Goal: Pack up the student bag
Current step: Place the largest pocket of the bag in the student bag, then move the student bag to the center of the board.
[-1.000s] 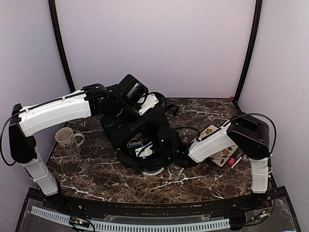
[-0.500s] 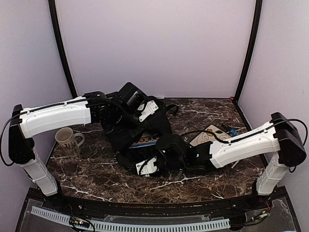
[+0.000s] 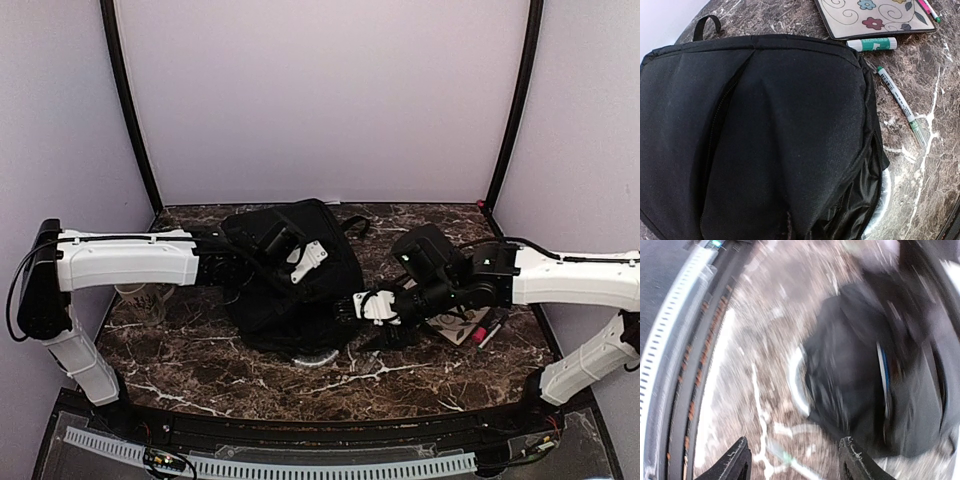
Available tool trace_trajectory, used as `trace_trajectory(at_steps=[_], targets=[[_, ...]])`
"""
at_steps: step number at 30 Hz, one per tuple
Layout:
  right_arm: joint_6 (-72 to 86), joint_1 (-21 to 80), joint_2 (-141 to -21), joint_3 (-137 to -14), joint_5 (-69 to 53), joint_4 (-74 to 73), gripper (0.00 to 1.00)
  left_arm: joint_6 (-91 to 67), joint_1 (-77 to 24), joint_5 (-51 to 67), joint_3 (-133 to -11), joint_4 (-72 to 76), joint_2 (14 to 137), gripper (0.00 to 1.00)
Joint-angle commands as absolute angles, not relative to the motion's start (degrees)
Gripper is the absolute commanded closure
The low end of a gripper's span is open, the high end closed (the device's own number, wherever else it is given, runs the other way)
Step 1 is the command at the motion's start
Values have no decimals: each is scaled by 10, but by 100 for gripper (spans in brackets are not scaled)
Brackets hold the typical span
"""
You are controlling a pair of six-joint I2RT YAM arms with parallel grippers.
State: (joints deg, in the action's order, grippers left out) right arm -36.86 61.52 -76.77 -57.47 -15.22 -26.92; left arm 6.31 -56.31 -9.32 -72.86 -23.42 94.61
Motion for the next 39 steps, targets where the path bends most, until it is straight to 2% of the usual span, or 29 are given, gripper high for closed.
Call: trace_trajectory(at_steps=[1, 5, 9, 19, 27, 32, 34, 39], targets=[[-322, 544, -755, -532, -193, -271, 41, 28, -562, -50, -686, -179, 945, 96], [-265, 472, -802, -555, -220, -246, 44, 8, -562, -35, -669, -150, 975, 86], [-230, 442, -873, -586, -175, -237, 47, -22, -562, -53, -657, -128, 975, 64], [-172, 416, -998, -655, -115, -229, 47, -125, -592, -71, -550, -124, 808, 38], [-173, 343, -1164, -802, -105, -226, 49, -232, -608, -105, -450, -176, 669, 36], [-165, 297, -1266, -943, -133, -279, 49, -255, -611, -89, -427, -189, 644, 42], [-153, 287, -1275, -973, -171, -296, 49, -272, -612, -108, -414, -182, 643, 42], [-139, 286, -1215, -913, -217, -278, 48, -284, -613, -151, -379, -148, 663, 44]])
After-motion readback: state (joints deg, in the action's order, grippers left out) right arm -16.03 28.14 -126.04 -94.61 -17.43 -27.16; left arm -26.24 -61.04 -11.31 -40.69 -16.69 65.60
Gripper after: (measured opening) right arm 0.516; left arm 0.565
